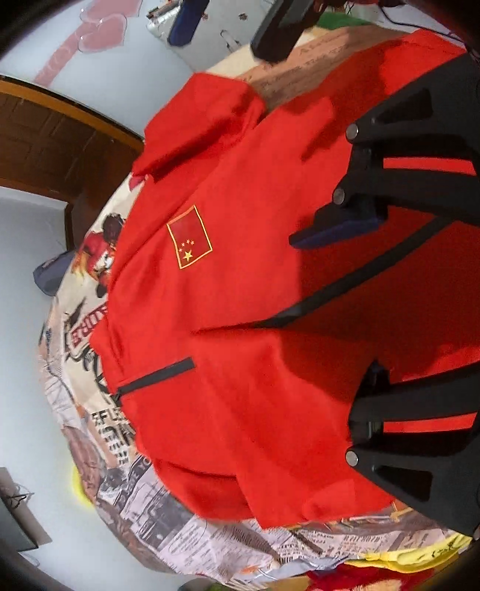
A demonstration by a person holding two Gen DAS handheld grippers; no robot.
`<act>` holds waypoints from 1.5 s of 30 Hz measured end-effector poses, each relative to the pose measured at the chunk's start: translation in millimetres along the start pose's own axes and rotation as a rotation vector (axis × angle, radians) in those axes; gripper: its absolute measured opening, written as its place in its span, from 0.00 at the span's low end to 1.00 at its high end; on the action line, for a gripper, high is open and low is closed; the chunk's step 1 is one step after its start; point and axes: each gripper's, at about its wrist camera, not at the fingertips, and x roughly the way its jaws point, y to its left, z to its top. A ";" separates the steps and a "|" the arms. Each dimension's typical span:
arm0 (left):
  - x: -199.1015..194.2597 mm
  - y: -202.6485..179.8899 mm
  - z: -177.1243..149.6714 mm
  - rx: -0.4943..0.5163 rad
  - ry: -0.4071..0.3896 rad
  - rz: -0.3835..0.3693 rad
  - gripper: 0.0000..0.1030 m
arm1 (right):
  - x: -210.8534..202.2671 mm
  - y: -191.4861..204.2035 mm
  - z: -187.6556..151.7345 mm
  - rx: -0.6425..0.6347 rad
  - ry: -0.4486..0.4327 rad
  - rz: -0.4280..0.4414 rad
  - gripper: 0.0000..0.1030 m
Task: Fold large clothes
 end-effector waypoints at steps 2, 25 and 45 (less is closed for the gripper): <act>-16.3 9.0 -1.9 -0.017 -0.017 -0.009 0.52 | -4.4 5.8 1.5 -0.011 -0.005 0.002 1.00; -112.7 210.5 -107.8 -0.281 -0.101 0.252 0.66 | 49.3 177.6 35.2 -0.342 0.062 0.163 0.99; 13.3 229.8 -156.6 -0.253 0.123 0.225 0.66 | 161.9 276.2 21.5 -0.602 0.253 0.195 0.50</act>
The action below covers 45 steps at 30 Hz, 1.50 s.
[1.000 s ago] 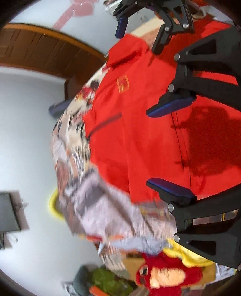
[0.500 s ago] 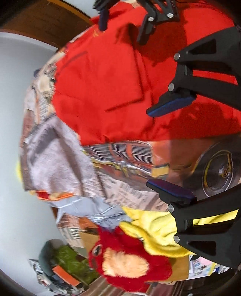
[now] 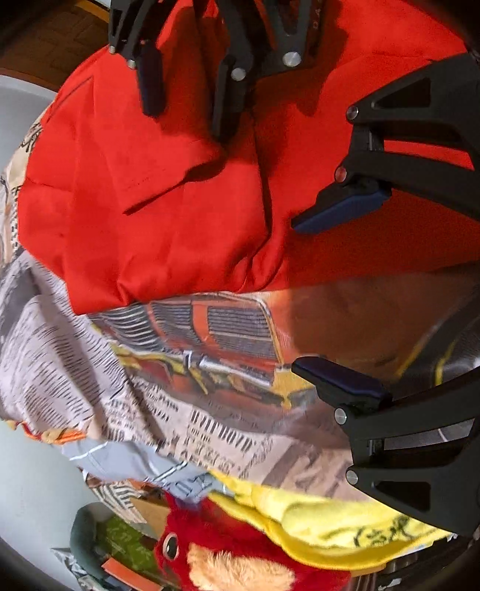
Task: Fold large clothes
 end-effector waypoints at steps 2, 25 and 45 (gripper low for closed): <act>6.9 0.0 2.0 -0.018 0.015 -0.016 0.66 | 6.1 3.5 1.8 -0.022 0.002 -0.019 0.36; 14.5 0.0 28.4 -0.149 0.021 0.077 0.67 | -213.9 -183.6 -99.3 0.503 -0.472 -0.255 0.06; 6.9 40.1 11.0 -0.250 0.012 0.194 0.73 | -123.3 -197.8 -260.7 0.872 -0.149 -0.041 0.09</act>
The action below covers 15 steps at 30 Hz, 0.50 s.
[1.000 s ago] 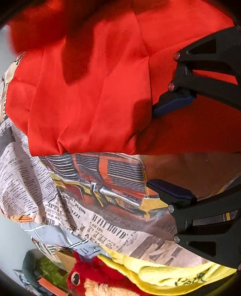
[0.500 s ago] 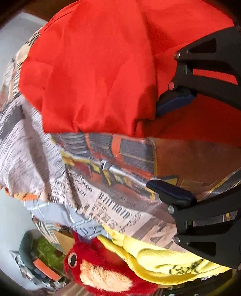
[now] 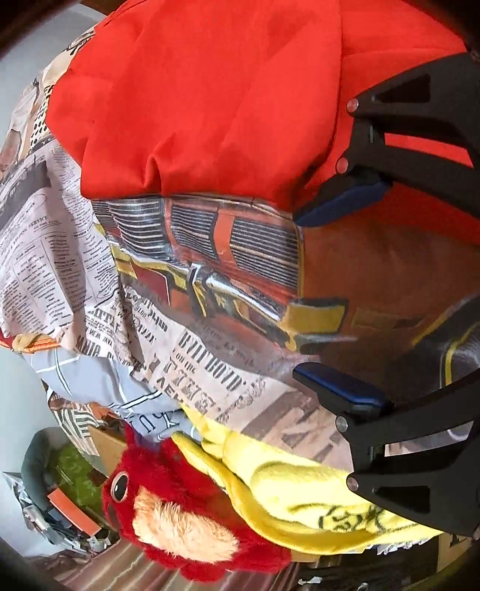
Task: Fold large clothes
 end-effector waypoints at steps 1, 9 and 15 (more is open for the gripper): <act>-3.3 0.6 -1.5 0.001 -0.003 -0.001 0.73 | 0.0 -1.2 -2.2 0.006 0.010 -0.016 0.14; -53.1 -7.8 -1.5 0.014 -0.062 -0.087 0.73 | -19.3 -8.8 -11.2 -0.010 0.048 -0.063 0.36; -97.0 -41.1 -4.1 0.113 -0.131 -0.146 0.79 | -54.5 -22.7 -0.1 0.019 -0.046 -0.054 0.46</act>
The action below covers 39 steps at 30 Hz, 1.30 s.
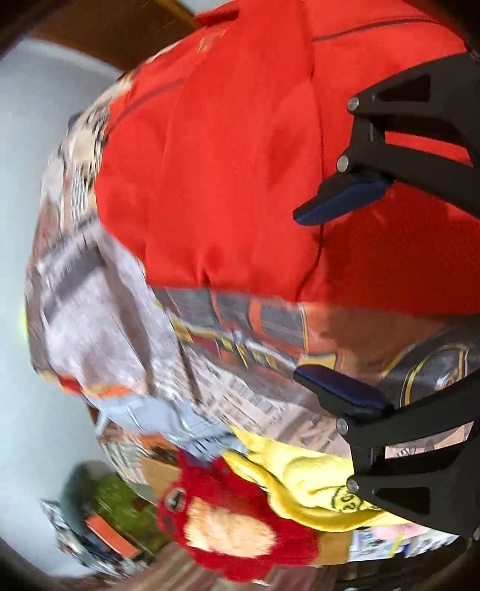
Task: Fold large clothes
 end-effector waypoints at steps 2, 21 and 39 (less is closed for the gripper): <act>-3.5 -14.1 -4.1 0.040 -0.013 0.002 0.84 | -13.9 -12.1 3.1 0.031 -0.047 0.001 0.56; 97.9 -5.6 -1.8 -0.075 0.134 0.230 0.90 | 33.8 -130.9 0.5 0.375 0.036 0.002 0.64; 74.1 2.8 -6.3 -0.092 0.117 0.145 0.90 | 111.2 -189.7 37.6 0.595 -0.022 -0.054 0.51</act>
